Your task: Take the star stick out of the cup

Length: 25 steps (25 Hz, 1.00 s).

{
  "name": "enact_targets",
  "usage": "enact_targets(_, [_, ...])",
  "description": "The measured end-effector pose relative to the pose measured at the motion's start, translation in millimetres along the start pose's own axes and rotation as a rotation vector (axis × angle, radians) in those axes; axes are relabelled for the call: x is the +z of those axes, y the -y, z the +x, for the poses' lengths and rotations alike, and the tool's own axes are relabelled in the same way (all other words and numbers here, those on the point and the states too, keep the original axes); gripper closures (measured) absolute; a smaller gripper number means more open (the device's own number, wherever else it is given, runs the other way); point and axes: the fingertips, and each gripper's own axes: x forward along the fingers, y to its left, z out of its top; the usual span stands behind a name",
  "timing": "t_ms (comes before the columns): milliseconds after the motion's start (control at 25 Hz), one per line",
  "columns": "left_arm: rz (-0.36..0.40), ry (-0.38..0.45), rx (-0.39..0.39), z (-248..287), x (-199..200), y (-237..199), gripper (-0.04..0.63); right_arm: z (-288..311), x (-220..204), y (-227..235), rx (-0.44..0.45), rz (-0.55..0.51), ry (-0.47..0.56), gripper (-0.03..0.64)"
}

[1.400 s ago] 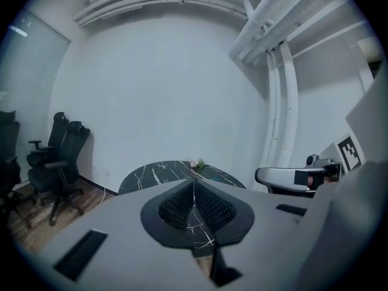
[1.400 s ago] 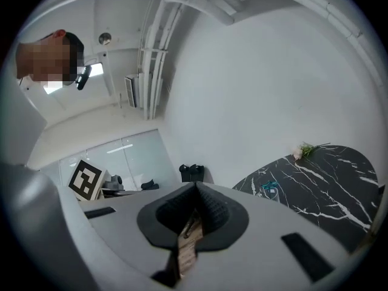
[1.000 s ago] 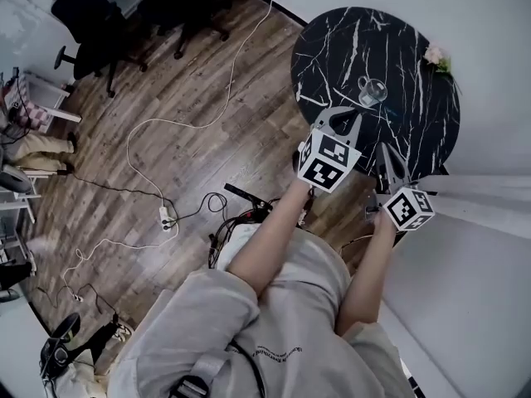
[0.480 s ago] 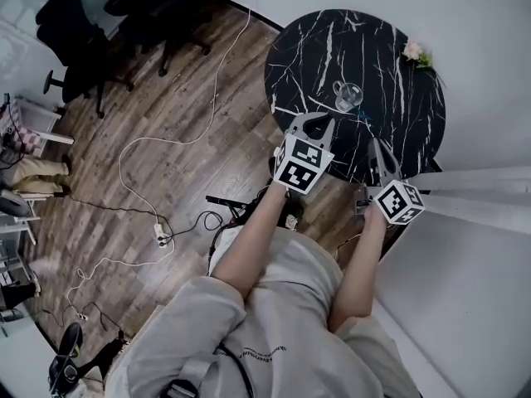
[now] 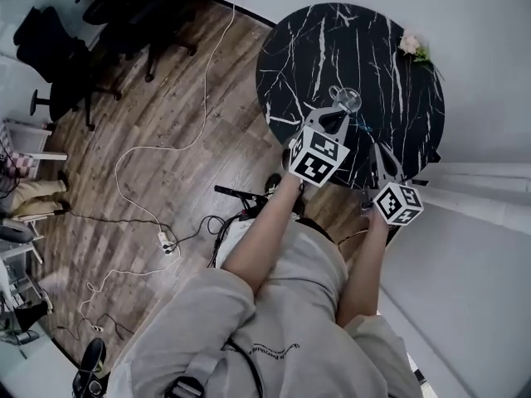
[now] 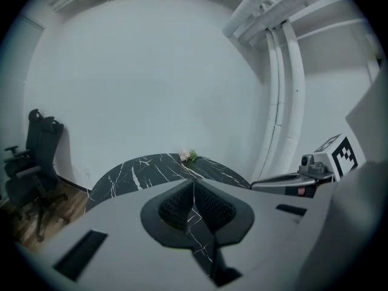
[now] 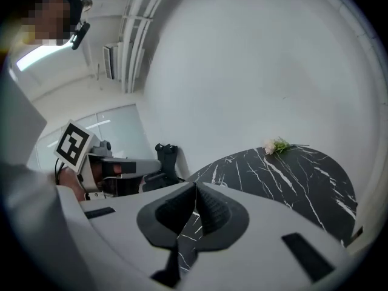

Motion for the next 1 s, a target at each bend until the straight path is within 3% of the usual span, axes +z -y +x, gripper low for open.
enact_targets(160, [-0.025, -0.015, -0.032, 18, -8, -10, 0.571, 2, -2, 9, -0.049, -0.035, 0.012, 0.581])
enact_targets(360, [0.02, -0.027, -0.077, 34, -7, -5, 0.571, 12, -26, 7, -0.078, -0.112, -0.042, 0.58])
enact_targets(480, [0.019, -0.031, -0.092, 37, -2, -3, 0.571, 18, -23, 10, -0.081, -0.073, -0.044, 0.575])
enact_targets(560, [0.021, -0.04, -0.095, 39, -2, -3, 0.571, 22, -21, 16, -0.085, -0.034, -0.041, 0.557])
enact_targets(640, [0.032, -0.058, -0.088, 42, -7, -5, 0.571, 26, -26, 19, -0.09, -0.042, -0.066, 0.487])
enact_targets(720, [0.03, -0.071, -0.082, 44, -10, -9, 0.571, 30, -30, 21, -0.1, -0.058, -0.08, 0.482])
enact_targets(840, [0.024, -0.076, -0.088, 43, -13, -13, 0.571, 36, -31, 19, -0.121, -0.134, -0.106, 0.476])
enact_targets(1000, [0.016, -0.075, -0.076, 45, -13, -20, 0.571, 41, -22, 22, -0.172, -0.312, -0.133, 0.476])
